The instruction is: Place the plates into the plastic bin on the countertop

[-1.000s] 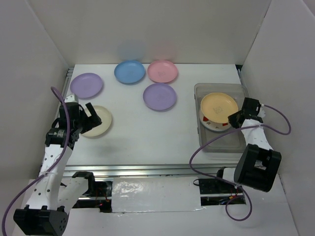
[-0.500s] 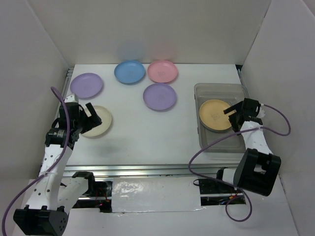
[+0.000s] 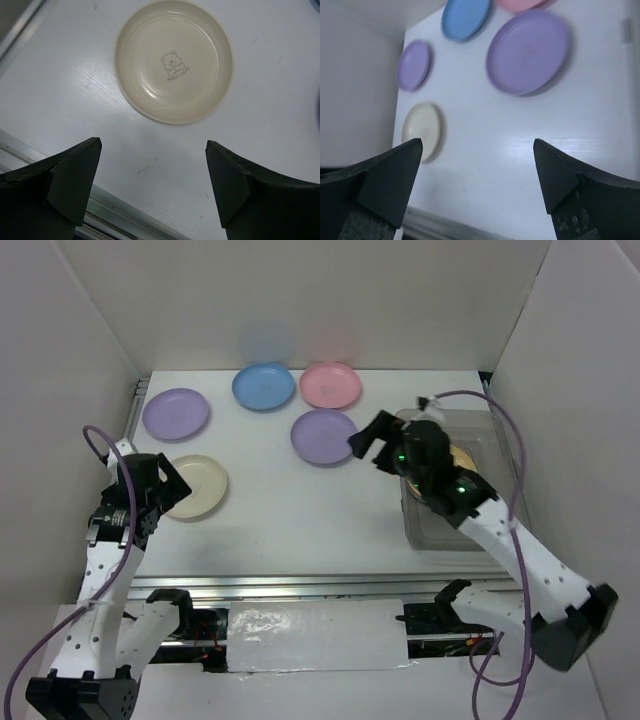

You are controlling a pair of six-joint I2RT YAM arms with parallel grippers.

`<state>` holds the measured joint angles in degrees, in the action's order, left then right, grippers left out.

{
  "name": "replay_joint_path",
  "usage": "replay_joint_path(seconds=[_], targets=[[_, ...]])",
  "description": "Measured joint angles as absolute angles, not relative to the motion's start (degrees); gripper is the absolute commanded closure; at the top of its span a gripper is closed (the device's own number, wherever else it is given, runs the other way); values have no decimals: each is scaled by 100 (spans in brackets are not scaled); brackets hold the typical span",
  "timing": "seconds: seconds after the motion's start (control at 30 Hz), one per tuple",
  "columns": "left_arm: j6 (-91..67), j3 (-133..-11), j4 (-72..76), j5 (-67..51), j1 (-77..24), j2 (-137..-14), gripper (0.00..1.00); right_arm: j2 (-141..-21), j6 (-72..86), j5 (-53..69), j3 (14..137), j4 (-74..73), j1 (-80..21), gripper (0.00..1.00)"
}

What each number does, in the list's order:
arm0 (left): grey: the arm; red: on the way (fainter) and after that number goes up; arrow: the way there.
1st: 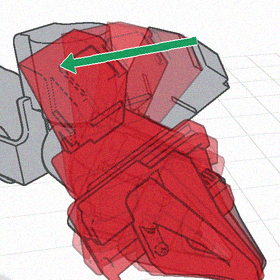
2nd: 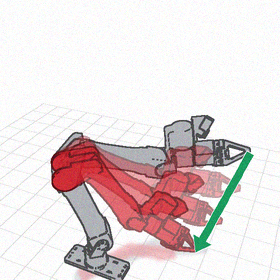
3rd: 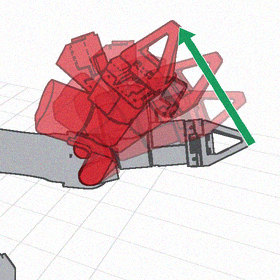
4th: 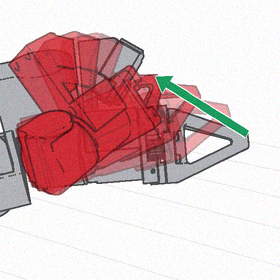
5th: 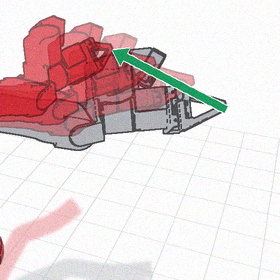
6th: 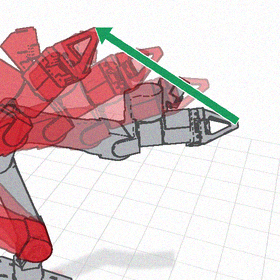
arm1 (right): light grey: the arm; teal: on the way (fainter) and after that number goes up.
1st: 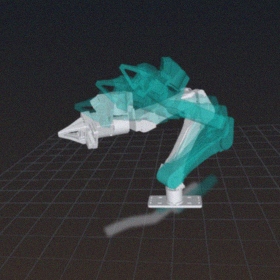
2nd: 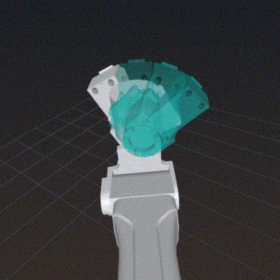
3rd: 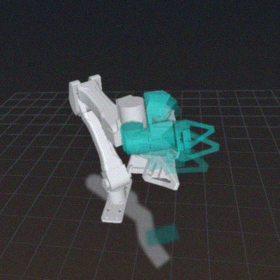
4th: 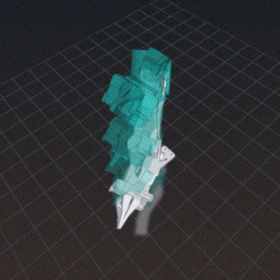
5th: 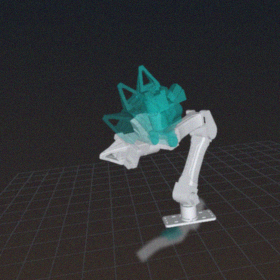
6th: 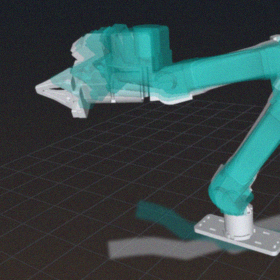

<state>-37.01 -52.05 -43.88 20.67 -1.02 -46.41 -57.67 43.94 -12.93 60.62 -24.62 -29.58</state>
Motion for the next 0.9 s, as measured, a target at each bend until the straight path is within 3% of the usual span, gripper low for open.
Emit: replay_joint_path(seconds=[0.2,0.43,0.77,0.87,0.9], targets=[[-4121,-5301,-4696,2755,-102,-4364,1,-8436,4565,-1007,7024,-1686,-4650,0],[-4222,-5301,-4696,2871,-102,-4038,1,-11808,4899,-336,9118,-1282,-5266,0],[-4198,-5301,-4657,2792,-106,-4066,1,-13756,5537,532,10895,-1020,-5242,1],[-4178,-5301,-4617,2703,-106,-4066,1,-14147,5629,515,11625,-1247,-5223,12],[-4176,-5301,-4615,2676,-106,-4066,1,-14274,5655,486,11848,-1369,-5221,20]])
